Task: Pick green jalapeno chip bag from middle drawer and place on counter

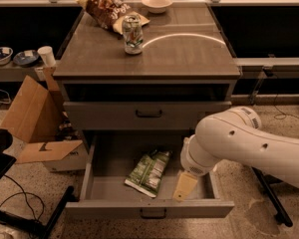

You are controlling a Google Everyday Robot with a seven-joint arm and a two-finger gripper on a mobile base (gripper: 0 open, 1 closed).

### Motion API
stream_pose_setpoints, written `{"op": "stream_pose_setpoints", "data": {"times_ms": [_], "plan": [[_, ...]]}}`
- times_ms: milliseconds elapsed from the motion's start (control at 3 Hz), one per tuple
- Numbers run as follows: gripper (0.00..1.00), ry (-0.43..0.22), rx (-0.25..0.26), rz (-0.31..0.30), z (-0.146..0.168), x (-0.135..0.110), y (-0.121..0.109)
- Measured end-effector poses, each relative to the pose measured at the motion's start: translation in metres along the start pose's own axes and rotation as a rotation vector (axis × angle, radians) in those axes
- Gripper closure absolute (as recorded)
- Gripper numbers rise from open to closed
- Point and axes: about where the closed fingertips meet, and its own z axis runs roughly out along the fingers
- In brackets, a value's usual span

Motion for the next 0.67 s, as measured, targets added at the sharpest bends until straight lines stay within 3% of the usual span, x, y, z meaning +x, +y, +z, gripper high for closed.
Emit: {"op": "stream_pose_setpoints", "data": {"times_ms": [333, 667], "plan": [[0.00, -0.018, -0.010, -0.007, 0.033, -0.014, -0.009], [0.00, -0.075, -0.016, -0.027, 0.080, -0.031, -0.030]]}}
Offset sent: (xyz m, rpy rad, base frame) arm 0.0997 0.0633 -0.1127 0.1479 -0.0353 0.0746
